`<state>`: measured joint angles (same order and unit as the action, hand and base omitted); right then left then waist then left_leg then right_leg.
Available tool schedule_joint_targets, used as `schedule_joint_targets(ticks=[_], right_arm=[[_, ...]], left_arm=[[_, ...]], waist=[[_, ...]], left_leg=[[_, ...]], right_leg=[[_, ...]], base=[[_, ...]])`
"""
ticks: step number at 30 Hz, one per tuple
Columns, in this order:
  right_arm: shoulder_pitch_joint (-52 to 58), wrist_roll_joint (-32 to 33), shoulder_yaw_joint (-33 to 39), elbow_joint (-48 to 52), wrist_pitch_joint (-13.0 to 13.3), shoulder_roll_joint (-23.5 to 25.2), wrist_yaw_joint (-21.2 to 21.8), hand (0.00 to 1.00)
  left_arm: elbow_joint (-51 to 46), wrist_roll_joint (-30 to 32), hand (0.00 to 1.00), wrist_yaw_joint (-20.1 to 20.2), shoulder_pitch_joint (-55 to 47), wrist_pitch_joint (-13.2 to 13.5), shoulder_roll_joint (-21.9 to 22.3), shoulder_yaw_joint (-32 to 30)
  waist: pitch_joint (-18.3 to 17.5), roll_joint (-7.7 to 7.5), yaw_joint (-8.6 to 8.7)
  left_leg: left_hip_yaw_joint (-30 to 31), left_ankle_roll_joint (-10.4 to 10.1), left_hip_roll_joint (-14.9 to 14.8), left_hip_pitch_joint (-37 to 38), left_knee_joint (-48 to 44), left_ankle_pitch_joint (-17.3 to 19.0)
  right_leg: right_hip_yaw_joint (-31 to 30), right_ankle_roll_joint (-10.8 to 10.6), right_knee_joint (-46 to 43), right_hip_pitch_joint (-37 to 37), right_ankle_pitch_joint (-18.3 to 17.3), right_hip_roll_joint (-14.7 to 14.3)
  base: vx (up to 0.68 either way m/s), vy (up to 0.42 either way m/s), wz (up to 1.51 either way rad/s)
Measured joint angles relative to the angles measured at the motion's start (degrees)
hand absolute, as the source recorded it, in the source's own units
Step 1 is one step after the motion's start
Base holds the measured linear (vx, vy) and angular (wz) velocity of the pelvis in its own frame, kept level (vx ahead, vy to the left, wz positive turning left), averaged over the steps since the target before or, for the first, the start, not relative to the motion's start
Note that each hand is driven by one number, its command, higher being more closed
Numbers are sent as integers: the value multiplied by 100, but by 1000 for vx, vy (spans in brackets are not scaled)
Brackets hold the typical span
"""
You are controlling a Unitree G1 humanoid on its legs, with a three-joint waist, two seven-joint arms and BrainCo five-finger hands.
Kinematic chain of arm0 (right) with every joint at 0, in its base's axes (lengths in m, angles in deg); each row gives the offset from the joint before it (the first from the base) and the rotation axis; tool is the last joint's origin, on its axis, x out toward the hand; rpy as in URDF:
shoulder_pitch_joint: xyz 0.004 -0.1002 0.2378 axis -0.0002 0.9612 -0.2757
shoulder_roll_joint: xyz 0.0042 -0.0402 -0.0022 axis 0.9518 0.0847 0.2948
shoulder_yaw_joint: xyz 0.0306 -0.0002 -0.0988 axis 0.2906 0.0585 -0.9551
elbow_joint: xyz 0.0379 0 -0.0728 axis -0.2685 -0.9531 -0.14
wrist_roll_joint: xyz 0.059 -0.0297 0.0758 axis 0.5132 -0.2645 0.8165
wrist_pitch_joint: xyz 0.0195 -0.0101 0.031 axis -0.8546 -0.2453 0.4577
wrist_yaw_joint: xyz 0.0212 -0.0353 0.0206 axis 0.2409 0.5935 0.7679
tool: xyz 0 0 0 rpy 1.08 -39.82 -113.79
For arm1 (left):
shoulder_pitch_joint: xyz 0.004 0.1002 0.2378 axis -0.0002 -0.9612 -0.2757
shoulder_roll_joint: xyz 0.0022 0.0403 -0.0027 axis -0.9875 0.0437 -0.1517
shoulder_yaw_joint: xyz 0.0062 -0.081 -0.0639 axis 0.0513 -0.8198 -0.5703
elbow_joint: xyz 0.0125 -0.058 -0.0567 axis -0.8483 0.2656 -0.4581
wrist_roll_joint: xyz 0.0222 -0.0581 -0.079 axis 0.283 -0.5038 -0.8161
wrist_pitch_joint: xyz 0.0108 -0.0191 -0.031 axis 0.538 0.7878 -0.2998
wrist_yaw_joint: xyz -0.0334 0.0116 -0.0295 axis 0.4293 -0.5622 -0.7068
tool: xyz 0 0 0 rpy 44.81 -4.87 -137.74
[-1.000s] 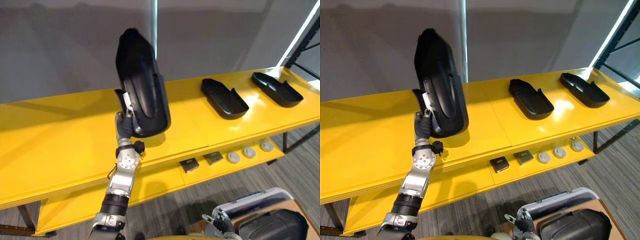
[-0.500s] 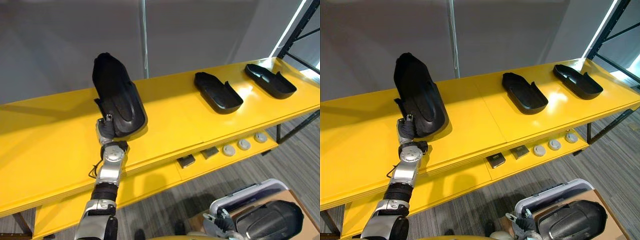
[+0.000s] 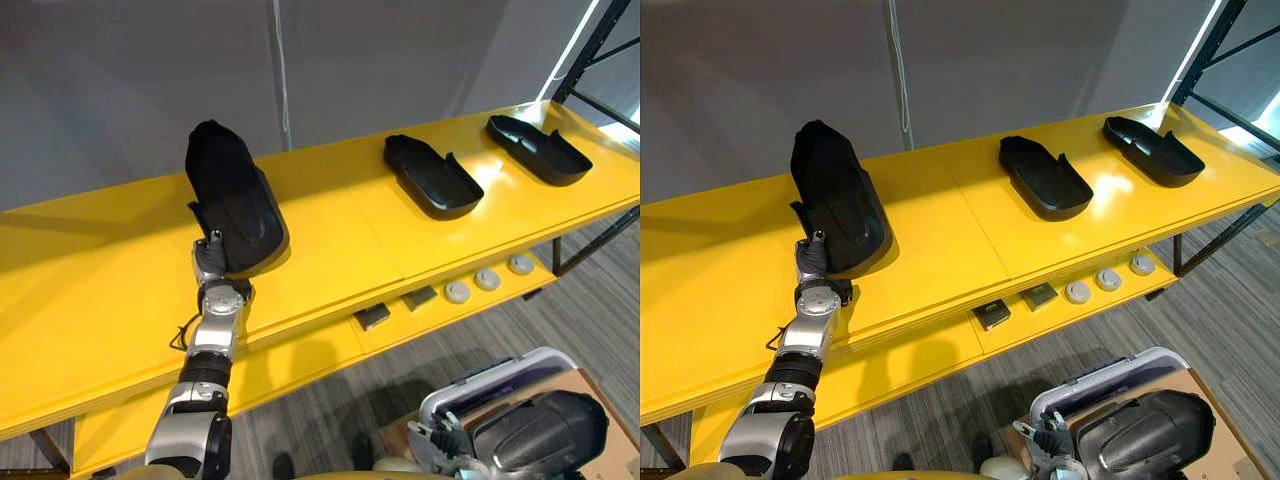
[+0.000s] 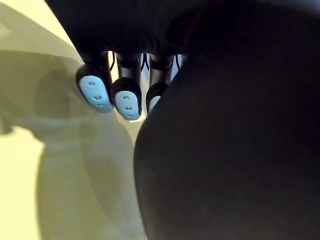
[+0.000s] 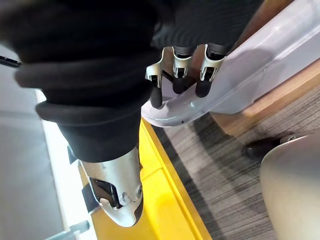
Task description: Walk over and take plastic housings, then place them on the shelf
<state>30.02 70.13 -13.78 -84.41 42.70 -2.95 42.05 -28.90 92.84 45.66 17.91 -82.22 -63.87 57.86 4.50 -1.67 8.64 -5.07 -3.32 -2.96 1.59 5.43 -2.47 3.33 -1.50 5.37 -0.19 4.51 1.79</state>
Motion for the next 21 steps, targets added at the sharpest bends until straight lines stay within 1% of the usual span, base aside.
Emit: schedule_joint_targets(ticks=[1, 2, 10, 21], right_arm=[[-10, -6, -1, -1, -1, 1, 1, 0], [-11, -12, -1, -2, -1, 1, 1, 0], [-108, -36, 6, -151, -1, -7, -16, 0], [-134, -100, 3, -170, -9, -8, -35, 0]], left_arm=[[0, 1, 100, 0, 19, 0, -1, 0], [0, 1, 0, 0, 21, 0, -1, 1], [-1, 3, 0, -6, 36, 2, 4, 199], [-40, -1, 0, -37, 36, 18, 78, 236]], waist=[[14, -3, 1], [15, -4, 1], [21, -15, 0], [24, -19, 0]], left_leg=[[-2, -4, 0, 0, 1, 3], [-5, -4, 0, 0, 2, 3], [7, 25, 2, 41, 2, -16], [31, 25, 2, 45, 8, -16]], right_leg=[[-8, 0, 7, 1, 0, 0], [-10, -1, 15, 1, 1, 0], [12, -7, 29, 93, 6, 3], [65, -9, 29, 103, 5, 7]], base=[[0, 0, 0], [0, 0, 0], [-2, 1, 2], [-9, -1, 0]])
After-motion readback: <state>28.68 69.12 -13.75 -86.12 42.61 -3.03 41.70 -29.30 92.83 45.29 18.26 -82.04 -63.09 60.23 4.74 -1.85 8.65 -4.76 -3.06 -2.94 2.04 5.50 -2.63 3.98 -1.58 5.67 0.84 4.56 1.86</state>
